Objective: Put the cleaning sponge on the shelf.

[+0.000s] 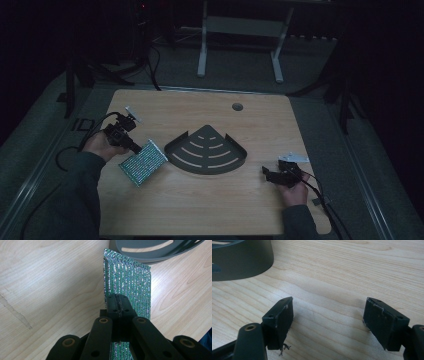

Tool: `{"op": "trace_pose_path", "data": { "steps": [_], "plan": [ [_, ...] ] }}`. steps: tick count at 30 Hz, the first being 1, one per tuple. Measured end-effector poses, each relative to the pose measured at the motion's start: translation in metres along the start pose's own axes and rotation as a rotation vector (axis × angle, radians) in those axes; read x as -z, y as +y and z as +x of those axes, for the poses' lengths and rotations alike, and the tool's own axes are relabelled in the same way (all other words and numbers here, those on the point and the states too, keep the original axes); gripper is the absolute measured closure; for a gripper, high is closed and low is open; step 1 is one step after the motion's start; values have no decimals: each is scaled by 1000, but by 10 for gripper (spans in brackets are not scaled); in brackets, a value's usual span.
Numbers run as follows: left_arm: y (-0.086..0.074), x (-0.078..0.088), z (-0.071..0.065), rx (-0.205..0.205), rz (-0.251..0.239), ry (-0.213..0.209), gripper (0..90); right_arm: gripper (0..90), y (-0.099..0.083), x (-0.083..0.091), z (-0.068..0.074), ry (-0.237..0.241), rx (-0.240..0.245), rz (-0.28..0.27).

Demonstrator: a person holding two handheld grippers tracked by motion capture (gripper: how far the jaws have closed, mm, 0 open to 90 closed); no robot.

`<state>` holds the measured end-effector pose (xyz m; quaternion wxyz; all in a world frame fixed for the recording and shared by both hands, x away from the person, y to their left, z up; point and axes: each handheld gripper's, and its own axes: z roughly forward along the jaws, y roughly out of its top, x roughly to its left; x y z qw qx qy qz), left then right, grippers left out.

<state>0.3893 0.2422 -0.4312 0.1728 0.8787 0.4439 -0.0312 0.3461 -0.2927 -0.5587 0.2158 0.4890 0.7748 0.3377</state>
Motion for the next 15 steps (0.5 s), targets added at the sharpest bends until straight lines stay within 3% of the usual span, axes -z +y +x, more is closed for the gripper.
{"op": "trace_pose_path", "data": {
  "steps": [15],
  "plan": [
    [17, 8, -9, -41, -18, 1, 900, 235, 0, 0, 0, 0, 0, 0]
  ]
}}
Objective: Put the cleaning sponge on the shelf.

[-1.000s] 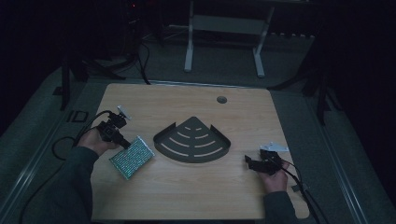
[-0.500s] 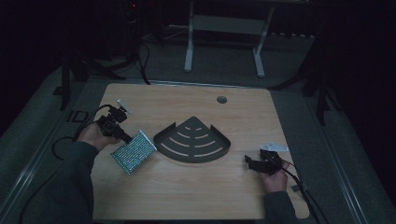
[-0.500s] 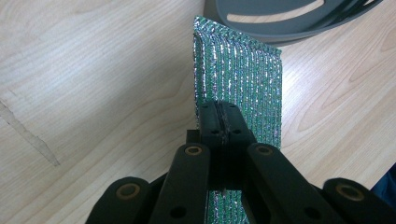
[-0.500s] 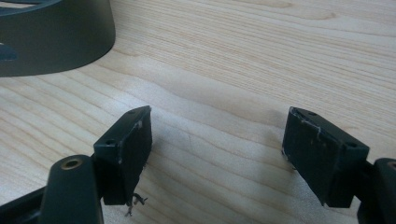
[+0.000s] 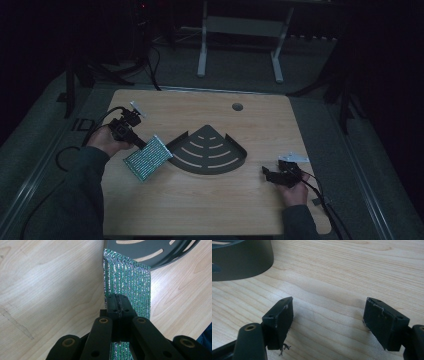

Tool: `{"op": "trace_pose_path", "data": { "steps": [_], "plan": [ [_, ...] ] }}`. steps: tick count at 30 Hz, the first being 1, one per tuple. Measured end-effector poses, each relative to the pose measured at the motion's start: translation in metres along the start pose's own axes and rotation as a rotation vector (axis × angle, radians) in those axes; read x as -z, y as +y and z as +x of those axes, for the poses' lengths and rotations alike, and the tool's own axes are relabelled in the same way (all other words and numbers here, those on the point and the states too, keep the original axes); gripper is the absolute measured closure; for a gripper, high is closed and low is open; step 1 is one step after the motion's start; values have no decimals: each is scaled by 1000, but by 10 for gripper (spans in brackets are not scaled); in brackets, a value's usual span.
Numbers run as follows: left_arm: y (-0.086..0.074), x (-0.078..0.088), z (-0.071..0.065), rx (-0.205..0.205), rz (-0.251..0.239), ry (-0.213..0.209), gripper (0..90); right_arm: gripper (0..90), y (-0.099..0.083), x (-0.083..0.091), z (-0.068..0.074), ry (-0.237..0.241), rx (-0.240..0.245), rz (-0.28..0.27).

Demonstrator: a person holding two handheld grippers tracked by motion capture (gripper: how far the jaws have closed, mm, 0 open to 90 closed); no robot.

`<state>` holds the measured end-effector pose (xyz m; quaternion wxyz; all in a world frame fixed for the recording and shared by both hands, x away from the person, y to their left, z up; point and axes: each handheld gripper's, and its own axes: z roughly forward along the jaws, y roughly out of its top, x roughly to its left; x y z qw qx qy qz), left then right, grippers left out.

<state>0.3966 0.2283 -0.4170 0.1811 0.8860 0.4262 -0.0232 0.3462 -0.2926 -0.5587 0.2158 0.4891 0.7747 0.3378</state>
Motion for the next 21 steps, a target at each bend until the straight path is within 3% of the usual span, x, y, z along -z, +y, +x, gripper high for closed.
{"op": "trace_pose_path", "data": {
  "steps": [21],
  "plan": [
    [36, 0, -16, -50, -25, 12, 900, 235, 0, 0, 0, 0, -1, 0]
  ]
}}
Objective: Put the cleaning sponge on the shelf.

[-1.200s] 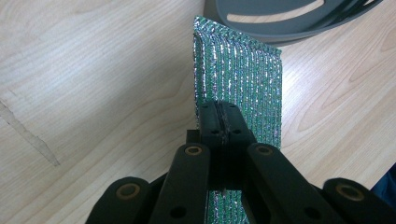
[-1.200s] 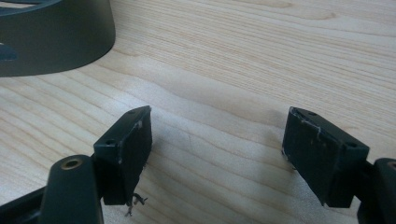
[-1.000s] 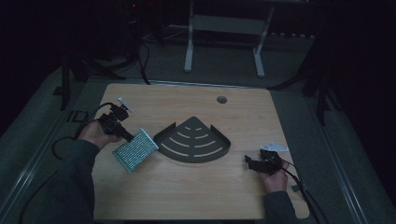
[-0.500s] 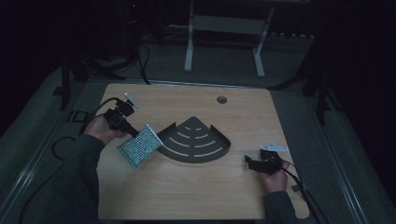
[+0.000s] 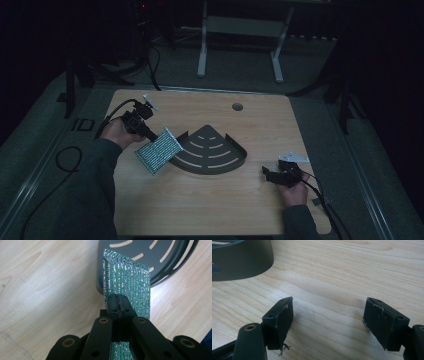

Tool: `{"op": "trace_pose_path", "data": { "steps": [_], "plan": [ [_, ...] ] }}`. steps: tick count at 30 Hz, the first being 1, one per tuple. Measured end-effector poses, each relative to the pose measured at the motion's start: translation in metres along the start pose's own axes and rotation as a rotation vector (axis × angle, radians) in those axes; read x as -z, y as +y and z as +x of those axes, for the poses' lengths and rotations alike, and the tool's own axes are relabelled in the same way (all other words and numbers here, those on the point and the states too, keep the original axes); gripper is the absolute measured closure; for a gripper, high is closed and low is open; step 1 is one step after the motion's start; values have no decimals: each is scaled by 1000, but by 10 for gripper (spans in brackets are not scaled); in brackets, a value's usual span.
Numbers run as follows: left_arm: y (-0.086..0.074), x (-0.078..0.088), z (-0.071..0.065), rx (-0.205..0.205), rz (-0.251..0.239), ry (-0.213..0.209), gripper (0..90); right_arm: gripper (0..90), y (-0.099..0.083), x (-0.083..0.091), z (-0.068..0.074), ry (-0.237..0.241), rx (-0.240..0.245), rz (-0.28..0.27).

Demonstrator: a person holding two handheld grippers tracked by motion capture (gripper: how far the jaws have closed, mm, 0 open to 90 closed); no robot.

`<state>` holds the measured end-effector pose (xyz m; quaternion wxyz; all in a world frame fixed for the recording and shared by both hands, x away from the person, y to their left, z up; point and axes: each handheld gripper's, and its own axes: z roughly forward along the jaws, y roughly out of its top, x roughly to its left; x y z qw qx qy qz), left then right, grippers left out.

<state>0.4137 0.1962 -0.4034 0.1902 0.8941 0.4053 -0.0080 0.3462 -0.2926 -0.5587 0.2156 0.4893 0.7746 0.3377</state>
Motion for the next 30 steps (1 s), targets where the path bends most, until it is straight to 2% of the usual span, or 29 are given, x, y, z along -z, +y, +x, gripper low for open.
{"op": "trace_pose_path", "data": {
  "steps": [10, 21, 26, 30],
  "plan": [
    [10, -6, -4, -11, 0, -12, 900, 235, 0, 0, 0, 0, 0, 0],
    [25, -3, -8, -35, 6, -13, 900, 235, 0, 0, 0, 0, 1, 0],
    [29, -4, -11, -43, 19, 1, 900, 235, 0, 0, 0, 0, 1, 0],
    [39, -5, -15, -55, 25, 12, 900, 235, 0, 0, 0, 0, 0, 0]
  ]
}}
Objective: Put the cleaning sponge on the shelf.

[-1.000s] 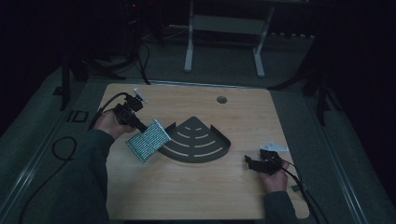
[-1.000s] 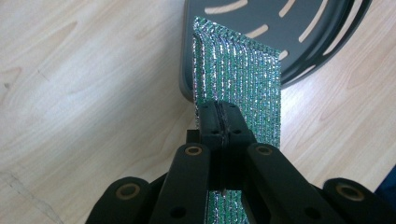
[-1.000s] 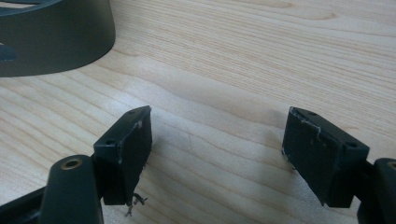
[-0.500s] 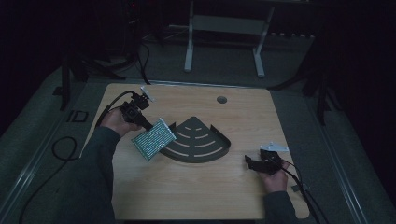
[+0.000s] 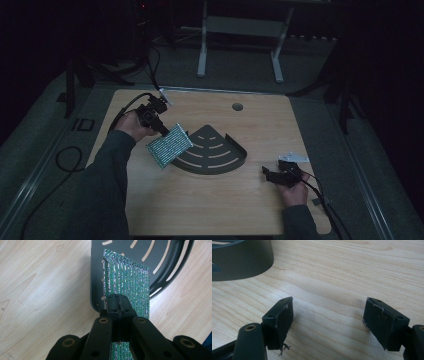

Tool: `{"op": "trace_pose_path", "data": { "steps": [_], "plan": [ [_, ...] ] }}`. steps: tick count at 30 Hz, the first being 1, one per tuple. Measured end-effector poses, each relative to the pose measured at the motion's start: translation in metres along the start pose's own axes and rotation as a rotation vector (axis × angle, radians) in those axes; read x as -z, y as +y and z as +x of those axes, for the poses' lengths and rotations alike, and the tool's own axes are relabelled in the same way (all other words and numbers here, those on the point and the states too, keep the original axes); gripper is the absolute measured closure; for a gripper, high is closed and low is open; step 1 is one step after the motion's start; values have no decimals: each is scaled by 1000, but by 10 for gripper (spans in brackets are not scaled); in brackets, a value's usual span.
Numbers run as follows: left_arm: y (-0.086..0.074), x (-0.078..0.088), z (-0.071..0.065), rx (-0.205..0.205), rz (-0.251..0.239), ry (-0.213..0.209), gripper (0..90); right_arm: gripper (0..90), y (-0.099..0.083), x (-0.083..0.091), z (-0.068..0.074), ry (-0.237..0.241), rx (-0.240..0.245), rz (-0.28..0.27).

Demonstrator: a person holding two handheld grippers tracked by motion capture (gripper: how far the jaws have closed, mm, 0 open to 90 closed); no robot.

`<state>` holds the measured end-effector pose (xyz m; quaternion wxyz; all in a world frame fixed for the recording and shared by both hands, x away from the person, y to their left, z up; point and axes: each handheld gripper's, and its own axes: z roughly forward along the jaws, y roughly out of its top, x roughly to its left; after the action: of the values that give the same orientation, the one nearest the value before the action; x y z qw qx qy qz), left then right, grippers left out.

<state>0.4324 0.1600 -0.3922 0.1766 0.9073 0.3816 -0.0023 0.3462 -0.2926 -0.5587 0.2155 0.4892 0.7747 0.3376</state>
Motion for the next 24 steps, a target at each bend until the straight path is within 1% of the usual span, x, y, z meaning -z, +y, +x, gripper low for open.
{"op": "trace_pose_path", "data": {
  "steps": [7, 10, 14, 17, 24],
  "plan": [
    [9, -5, -1, -14, 14, 9, 900, 235, 0, 0, 0, 0, 1, 0],
    [14, -7, -2, -28, 16, 24, 900, 235, 0, 0, 0, 0, 1, 0],
    [20, -10, -3, -25, 17, 35, 900, 235, 0, 0, 0, 0, 0, 0],
    [24, -12, -4, -28, 16, 32, 900, 235, 0, 0, 0, 1, 0, 0],
    [29, -18, -3, -30, 14, 45, 900, 234, 0, 0, 0, 1, 0, 0]
  ]
}}
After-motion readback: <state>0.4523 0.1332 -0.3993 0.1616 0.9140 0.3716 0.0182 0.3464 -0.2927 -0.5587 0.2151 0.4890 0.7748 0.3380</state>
